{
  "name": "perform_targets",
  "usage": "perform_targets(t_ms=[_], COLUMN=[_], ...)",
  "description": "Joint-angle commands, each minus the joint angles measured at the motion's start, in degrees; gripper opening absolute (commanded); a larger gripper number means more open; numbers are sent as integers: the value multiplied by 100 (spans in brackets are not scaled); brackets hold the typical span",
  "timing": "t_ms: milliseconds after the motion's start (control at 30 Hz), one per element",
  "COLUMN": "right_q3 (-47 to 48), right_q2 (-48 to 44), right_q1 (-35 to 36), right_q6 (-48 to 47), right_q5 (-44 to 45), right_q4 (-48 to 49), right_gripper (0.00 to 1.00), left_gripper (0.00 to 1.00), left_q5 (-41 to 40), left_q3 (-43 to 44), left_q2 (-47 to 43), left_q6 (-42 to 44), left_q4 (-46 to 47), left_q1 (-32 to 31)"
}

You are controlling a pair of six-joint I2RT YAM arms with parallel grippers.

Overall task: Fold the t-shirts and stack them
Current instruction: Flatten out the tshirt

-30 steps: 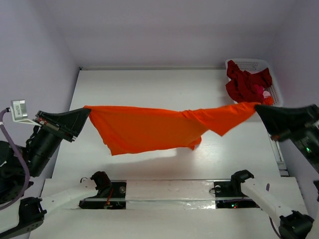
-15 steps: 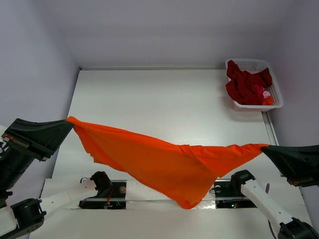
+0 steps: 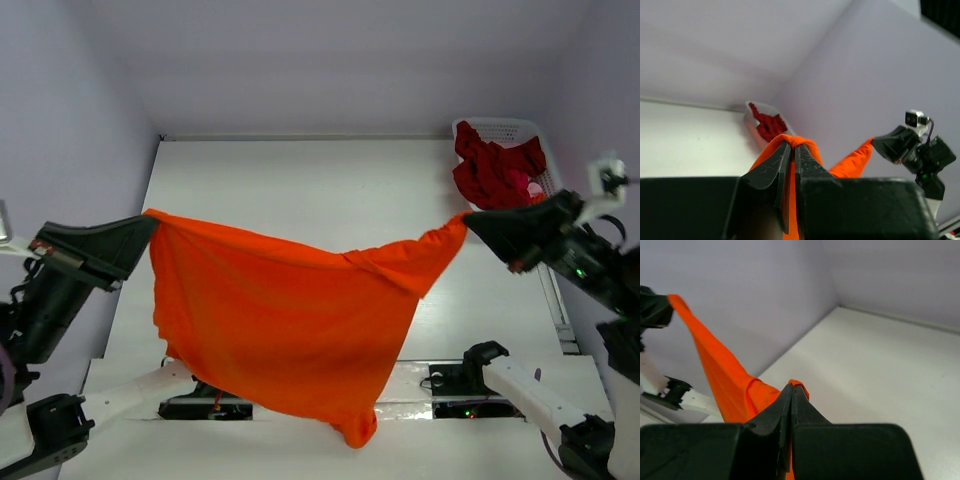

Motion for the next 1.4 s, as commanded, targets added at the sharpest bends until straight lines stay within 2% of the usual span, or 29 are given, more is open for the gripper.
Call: perform_targets(t_ms=[0,367,600,967,1200,1367], right_q3=[-41,451,960,1409,804,23], right_q2=[208,-196,-530,-786,-461,118], right_q1=[-43,-43,-43,-43,-43,-43], right_q6=[-179,-197,-109,234,6,-284], right_q5=[327,169,55,-490,-262,19], right_q4=[265,-455,-1079,-957,-773,-518], right_gripper=[0,0,0,0,0,0], left_gripper=[0,0,0,0,0,0], left_q5=[-266,436,1305,2053,774,288], left_q3=[-84,66,408,743,480,-11], left_q2=[242,5,-145,-180,127,531], left_q6=[108,-217,-516,-964,-833,-772], left_q4=[266,108,125,310,-146,-86], left_q1=[-9,-9,-9,-9,-9,-9])
